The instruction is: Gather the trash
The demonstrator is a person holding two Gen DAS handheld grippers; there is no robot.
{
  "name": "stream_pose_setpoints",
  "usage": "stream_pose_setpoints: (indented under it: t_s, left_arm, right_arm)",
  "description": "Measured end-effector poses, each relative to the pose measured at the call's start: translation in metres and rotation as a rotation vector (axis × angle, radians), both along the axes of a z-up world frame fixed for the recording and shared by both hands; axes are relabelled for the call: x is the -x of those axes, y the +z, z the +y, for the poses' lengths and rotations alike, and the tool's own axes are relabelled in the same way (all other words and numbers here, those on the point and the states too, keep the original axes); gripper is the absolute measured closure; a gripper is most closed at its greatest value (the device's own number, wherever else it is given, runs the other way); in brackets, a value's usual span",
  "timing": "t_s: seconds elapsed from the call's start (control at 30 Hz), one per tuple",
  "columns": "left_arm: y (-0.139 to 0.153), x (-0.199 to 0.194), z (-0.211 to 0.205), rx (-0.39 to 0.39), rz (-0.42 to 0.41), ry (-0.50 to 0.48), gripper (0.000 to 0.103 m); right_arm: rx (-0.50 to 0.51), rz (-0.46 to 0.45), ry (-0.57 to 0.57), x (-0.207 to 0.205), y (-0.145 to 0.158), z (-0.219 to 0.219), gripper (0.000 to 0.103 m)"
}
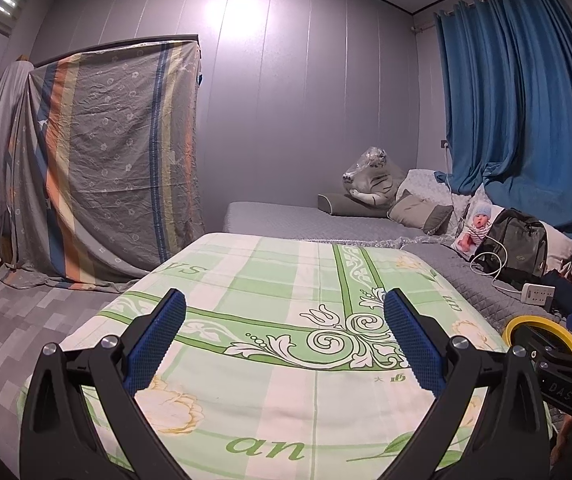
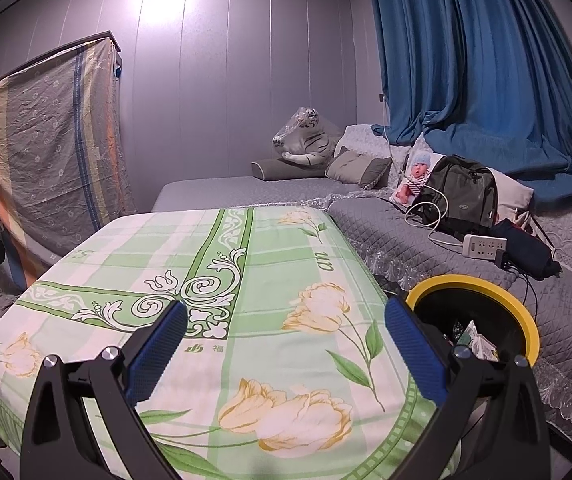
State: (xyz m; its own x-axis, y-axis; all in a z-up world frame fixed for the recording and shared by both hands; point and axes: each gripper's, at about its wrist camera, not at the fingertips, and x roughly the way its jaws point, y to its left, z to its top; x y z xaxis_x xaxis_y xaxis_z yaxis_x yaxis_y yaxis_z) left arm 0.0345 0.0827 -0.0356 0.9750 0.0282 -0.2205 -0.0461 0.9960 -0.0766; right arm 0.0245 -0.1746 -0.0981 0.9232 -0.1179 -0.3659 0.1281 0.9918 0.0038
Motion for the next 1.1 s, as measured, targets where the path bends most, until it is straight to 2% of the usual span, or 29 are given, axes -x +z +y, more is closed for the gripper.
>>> stream_pose_setpoints:
  t_s: [1.1]
  left_arm:
    - [-0.0056,-0.0085,-0.0077,-0.001,0.041,-0.012,0.008]
  right_arm:
    - [-0.016,0.016,-0.005,-0.0013,-0.0074,-0.0019,0.008]
